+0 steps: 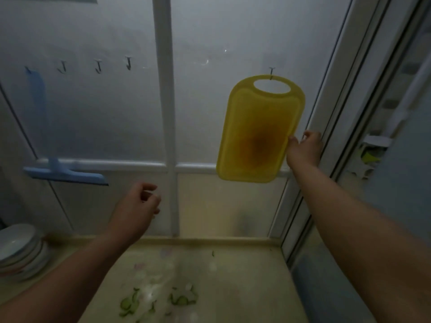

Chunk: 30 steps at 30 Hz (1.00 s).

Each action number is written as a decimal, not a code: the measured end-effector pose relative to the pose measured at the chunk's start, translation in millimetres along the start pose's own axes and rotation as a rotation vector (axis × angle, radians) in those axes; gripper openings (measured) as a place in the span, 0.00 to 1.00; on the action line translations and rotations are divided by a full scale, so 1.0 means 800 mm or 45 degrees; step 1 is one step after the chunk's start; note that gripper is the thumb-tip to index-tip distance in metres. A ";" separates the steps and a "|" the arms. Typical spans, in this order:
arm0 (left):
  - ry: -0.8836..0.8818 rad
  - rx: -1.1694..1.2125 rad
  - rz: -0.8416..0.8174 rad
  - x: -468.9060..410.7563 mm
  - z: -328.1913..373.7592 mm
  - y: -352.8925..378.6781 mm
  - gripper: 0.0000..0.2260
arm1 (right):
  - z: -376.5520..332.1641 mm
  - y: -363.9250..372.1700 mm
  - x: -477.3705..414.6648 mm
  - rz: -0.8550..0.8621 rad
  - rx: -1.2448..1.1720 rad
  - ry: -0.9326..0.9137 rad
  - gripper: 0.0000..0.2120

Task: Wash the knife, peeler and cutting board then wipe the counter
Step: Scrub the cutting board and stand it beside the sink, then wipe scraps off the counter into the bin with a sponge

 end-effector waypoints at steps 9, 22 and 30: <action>-0.025 -0.061 -0.048 0.015 -0.014 -0.002 0.08 | 0.047 0.019 0.121 -0.272 0.061 -0.129 0.21; -0.198 -0.143 -0.081 0.046 -0.117 -0.025 0.11 | 0.166 0.059 0.279 -0.774 0.167 0.017 0.10; -0.369 -0.163 -0.074 0.050 -0.240 -0.081 0.10 | 0.188 0.128 0.423 -1.120 0.271 0.137 0.04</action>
Point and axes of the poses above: each hand's wrist, its own x-axis away from the middle knuckle, its own y-axis out of the palm, z = x × y, the point moved 4 cm from there along -x, towards the middle knuckle, and after that the axes turned 5 degrees about -y, right-handed, at the moved point
